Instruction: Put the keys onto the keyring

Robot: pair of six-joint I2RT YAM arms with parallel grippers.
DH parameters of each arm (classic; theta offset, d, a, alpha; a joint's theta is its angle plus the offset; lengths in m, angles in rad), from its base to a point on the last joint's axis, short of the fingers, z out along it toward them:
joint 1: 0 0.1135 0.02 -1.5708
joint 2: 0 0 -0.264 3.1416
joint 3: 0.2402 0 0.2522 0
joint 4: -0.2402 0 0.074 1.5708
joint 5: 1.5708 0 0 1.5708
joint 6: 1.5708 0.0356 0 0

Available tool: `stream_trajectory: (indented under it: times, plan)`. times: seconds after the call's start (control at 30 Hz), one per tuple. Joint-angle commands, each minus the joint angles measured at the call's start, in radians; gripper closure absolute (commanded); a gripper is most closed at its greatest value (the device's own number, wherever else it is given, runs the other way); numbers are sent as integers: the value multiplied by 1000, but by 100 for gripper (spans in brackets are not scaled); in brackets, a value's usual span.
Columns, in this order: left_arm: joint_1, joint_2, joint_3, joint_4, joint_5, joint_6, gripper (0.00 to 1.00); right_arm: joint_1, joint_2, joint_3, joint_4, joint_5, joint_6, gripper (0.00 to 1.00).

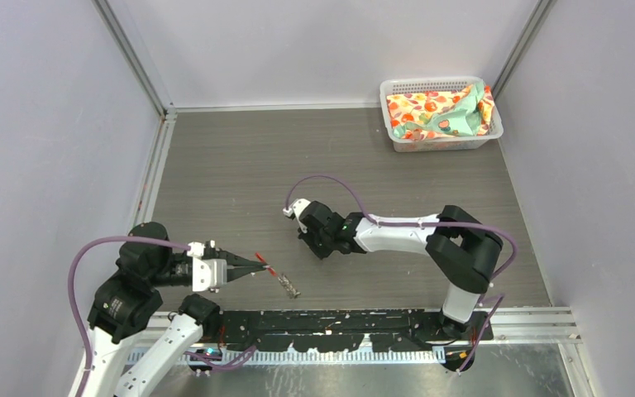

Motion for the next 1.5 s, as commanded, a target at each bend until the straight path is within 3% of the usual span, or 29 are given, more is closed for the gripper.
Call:
stream_trajectory:
  times: [0.0, 0.23, 0.43, 0.63, 1.1, 1.47]
  plan:
    - [-3, 3, 42, 33, 19, -19, 100, -4, -77, -15, 35, -34, 14, 99]
    - [-3, 19, 41, 26, 46, -18, 100, -17, -296, -83, 36, -69, -48, 99]
    - [-3, 43, 37, 46, 82, -48, 100, -18, -577, -140, -3, -224, -179, 99]
    - [-3, 47, 25, 70, 142, -76, 100, -17, -736, -65, -89, -392, -311, 99]
    - [-3, 56, 34, 123, 220, -123, 100, -18, -618, 373, -431, -921, -550, 99]
    - [-3, 65, 21, 223, 278, -142, 100, -10, -473, 549, -615, -954, -773, 99]
